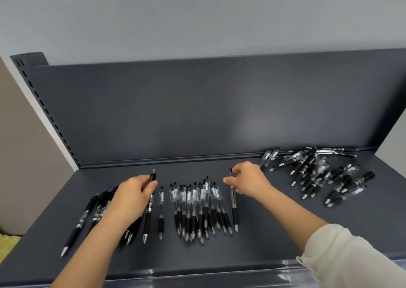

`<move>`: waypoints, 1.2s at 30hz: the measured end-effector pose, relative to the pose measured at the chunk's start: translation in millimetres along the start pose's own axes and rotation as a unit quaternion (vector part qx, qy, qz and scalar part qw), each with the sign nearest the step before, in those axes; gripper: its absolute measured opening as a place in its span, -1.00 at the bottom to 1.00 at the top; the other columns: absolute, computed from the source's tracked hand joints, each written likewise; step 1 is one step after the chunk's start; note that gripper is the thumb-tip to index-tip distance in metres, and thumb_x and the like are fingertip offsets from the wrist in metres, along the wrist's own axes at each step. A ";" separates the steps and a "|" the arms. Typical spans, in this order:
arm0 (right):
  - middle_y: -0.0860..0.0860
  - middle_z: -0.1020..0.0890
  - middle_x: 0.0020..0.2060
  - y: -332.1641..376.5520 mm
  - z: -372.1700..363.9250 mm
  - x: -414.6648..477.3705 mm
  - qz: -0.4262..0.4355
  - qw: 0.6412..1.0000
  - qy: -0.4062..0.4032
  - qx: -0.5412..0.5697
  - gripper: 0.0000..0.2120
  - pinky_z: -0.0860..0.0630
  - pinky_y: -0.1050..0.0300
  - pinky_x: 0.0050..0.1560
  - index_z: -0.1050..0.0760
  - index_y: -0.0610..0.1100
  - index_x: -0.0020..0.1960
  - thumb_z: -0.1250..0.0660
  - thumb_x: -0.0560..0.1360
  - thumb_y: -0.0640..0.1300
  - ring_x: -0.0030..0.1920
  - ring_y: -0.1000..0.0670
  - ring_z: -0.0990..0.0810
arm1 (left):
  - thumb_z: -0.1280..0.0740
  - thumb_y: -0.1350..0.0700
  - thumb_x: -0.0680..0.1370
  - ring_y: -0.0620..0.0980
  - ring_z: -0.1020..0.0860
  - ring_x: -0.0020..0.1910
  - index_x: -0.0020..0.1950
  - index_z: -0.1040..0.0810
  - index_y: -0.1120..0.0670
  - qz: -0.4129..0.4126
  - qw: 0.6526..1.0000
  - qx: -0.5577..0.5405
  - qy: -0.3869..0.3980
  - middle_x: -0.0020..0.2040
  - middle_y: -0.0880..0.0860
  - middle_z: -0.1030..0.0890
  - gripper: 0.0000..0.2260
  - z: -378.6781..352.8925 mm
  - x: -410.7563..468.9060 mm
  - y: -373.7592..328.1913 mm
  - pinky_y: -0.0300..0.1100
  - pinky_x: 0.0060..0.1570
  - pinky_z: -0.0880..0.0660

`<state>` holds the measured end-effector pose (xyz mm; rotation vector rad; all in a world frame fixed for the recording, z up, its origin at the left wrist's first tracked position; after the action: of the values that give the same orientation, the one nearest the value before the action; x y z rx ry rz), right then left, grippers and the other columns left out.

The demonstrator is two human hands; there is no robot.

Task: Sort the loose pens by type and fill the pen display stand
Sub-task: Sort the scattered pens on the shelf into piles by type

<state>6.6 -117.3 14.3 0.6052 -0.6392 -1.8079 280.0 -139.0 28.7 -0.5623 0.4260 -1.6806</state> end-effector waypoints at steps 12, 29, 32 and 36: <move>-0.08 -0.59 0.12 1.6 -32.9 1.3 -0.010 0.997 -0.005 -0.079 -0.61 -0.49 0.09 0.07 -0.46 -0.13 0.25 -0.36 0.49 0.01 0.09 -0.08 -0.57 | -0.24 -0.01 0.57 0.04 -0.55 -0.18 0.12 -0.55 0.10 -0.013 0.990 0.138 -0.015 -0.22 0.04 -0.59 -0.75 -6.1 16.2 40.3 -0.14 -0.24 -0.45; 0.01 -0.60 -0.03 -3.6 -38.6 -5.6 0.030 0.996 0.012 -0.079 -0.63 -0.45 0.17 0.00 -0.44 -0.10 0.29 -0.31 0.52 -0.02 -0.05 0.01 -0.55 | -0.21 -0.09 0.57 0.07 -0.51 0.04 0.22 -0.51 0.05 -0.017 0.984 0.175 0.009 0.05 0.06 -0.46 -0.68 -25.7 20.7 51.5 -0.07 -0.17 -0.51; 0.04 -0.57 -0.09 -5.2 -38.8 -5.6 0.036 0.997 0.013 -0.070 -0.63 -0.44 0.18 -0.02 -0.45 -0.09 0.28 -0.32 0.51 -0.02 -0.07 0.03 -0.54 | -0.22 -0.12 0.56 0.07 -0.50 0.07 0.33 -0.43 0.03 -0.027 0.984 0.178 -0.006 0.12 0.06 -0.44 -0.60 -28.7 17.6 51.9 -0.08 -0.15 -0.52; 0.01 -0.60 -0.02 -10.2 -34.0 -8.0 0.048 0.997 0.004 -0.065 -0.61 -0.45 0.15 0.03 -0.44 -0.10 0.30 -0.32 0.51 0.00 0.00 0.00 -0.56 | -0.27 -0.11 0.53 0.11 -0.49 0.10 0.34 -0.45 0.04 -0.035 0.981 0.189 -0.018 0.12 0.08 -0.45 -0.58 -32.7 15.7 49.6 -0.04 -0.10 -0.52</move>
<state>24.9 -111.4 -16.6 0.4864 -0.5302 -1.7411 298.8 -164.3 -24.1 -0.3293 0.0549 -1.7596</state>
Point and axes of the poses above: each hand's wrist, its own x-axis towards the middle knuckle, its own z-axis out of the back of the hand, y = z × x, the point moved 1 cm from there along x, towards the middle knuckle
